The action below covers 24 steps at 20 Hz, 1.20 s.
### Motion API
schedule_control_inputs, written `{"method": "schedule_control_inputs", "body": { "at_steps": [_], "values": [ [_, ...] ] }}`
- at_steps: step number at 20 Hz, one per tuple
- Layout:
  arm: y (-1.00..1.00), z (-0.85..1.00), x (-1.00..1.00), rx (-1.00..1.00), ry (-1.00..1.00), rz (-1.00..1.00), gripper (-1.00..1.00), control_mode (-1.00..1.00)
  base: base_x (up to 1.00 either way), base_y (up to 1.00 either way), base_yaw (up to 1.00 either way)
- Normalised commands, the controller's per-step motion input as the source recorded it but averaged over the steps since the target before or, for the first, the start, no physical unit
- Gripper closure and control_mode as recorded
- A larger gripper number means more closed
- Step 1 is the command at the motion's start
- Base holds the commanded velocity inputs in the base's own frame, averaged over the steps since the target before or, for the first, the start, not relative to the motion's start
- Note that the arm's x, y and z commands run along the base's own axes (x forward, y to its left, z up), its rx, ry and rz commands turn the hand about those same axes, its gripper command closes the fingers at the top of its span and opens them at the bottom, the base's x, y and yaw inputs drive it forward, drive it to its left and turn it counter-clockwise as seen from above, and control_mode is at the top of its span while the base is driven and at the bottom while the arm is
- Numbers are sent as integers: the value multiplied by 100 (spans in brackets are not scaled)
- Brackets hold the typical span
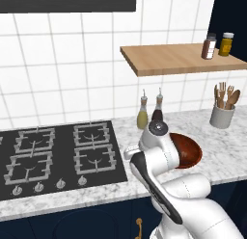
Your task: Grab a lemon wedge from the fridge and one ice cube from the ice bowl, and put them in the glass of lemonade.
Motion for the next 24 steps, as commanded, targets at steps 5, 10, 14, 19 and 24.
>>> {"method": "schedule_control_inputs", "body": {
  "at_steps": [5,10,14,19,24],
  "values": [
    [-1,-26,8,0,-5,0,100,-100,0,0,0],
    [-19,-34,23,0,-10,0,100,-100,0,0,0],
    [-46,-38,4,0,-8,0,100,-100,0,0,0],
    [-26,-41,0,0,-2,0,100,-100,0,0,0],
    [-19,-52,0,0,-3,0,100,-100,0,0,0]
  ]
}}
